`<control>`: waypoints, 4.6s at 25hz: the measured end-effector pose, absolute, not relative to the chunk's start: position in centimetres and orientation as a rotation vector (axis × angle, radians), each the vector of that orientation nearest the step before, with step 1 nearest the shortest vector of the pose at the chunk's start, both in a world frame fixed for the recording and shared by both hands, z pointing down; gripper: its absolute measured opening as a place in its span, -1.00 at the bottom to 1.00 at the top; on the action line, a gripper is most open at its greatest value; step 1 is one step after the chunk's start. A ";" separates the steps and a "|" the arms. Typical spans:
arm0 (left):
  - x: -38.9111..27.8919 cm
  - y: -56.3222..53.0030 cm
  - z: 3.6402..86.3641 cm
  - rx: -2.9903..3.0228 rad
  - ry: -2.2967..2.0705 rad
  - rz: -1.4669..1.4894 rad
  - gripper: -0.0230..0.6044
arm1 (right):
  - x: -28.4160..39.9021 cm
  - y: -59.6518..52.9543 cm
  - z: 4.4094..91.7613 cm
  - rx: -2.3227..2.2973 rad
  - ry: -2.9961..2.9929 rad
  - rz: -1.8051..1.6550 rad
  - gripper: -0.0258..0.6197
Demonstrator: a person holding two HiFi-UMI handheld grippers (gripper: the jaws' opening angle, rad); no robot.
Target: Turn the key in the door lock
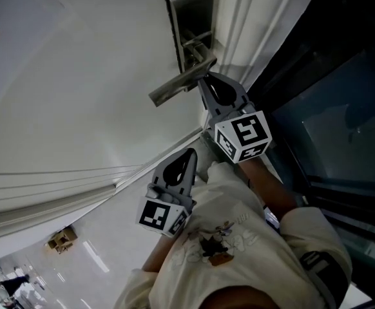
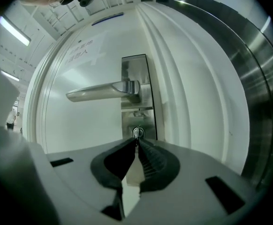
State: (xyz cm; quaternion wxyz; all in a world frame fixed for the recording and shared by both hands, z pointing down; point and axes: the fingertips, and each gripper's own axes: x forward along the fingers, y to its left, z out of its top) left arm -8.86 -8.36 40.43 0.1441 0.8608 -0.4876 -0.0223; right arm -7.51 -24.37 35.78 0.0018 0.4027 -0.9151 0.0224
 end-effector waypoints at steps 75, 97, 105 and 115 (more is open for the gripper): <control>-7.4 -8.5 39.9 2.502 -1.373 -0.080 -0.92 | -6.7 -24.3 33.4 1.188 -3.035 0.342 -0.86; 0.6 -5.1 38.7 2.388 -1.626 -0.077 -0.92 | 1.6 -13.5 35.3 0.939 -2.975 -0.047 -0.90; 5.7 -2.0 38.9 2.306 -1.694 -0.069 -0.92 | 8.8 -7.7 39.0 0.849 -2.947 0.112 -0.90; 7.3 2.8 39.6 2.357 -1.626 -0.015 -0.92 | 8.8 -0.5 41.2 0.784 -2.911 0.155 -0.90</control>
